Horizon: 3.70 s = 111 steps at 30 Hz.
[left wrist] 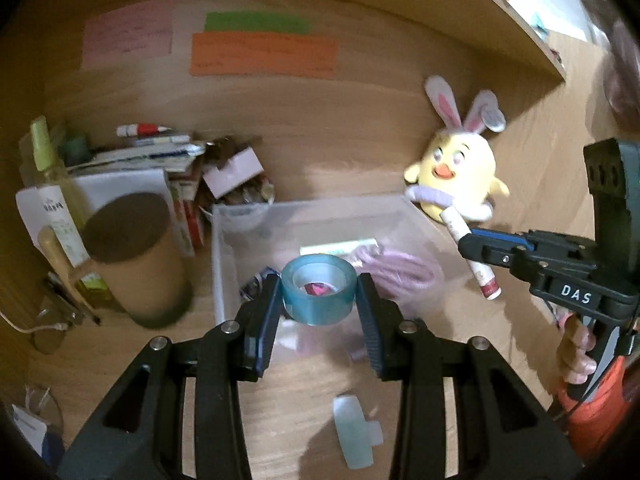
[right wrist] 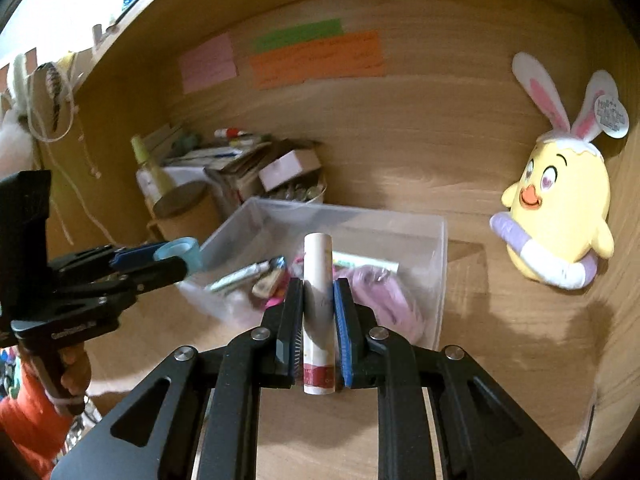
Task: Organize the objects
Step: 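Drop the lip balm and teal tape roll into the clear box, opening both tools, then grasp the purple-black bottle with the right tool while the left tool grasps the teal cup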
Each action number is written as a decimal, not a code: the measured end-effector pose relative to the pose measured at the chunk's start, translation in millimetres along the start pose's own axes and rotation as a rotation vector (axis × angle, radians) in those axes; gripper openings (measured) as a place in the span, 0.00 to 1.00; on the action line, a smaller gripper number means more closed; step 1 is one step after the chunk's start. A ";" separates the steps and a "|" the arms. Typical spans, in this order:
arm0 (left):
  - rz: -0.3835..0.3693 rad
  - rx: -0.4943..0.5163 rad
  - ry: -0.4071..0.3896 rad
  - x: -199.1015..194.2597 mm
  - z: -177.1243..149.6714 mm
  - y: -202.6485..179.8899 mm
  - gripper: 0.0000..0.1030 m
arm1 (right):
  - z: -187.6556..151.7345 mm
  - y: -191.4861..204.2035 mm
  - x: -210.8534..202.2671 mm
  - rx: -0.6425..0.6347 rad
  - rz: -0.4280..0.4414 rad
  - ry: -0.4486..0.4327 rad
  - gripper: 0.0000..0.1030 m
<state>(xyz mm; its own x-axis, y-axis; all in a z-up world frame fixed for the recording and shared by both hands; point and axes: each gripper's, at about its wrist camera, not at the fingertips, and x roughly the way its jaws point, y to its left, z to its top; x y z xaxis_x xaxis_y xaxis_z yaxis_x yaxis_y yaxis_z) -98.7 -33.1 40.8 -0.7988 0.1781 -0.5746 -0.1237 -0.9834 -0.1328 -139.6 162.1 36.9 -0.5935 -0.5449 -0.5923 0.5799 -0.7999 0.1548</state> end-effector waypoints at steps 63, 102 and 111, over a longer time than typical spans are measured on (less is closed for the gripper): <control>0.008 0.112 0.290 27.8 -106.2 -13.3 0.86 | -78.9 19.5 72.7 -0.177 -0.066 0.280 0.51; -0.064 0.083 0.298 24.0 -106.7 -14.7 0.17 | -76.7 54.2 54.0 -0.337 0.008 0.299 0.30; -0.028 0.049 0.195 -0.3 -85.2 -0.9 0.17 | -73.5 55.6 89.2 -0.276 0.054 0.364 0.27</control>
<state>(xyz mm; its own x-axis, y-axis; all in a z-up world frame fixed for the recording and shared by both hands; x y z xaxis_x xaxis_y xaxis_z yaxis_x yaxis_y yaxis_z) -48.2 -29.3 -27.7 -0.6664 0.2043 -0.7171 -0.1770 -0.9776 -0.1140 -119.4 87.5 -65.5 -0.3521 -0.4203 -0.8363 0.7606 -0.6491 0.0060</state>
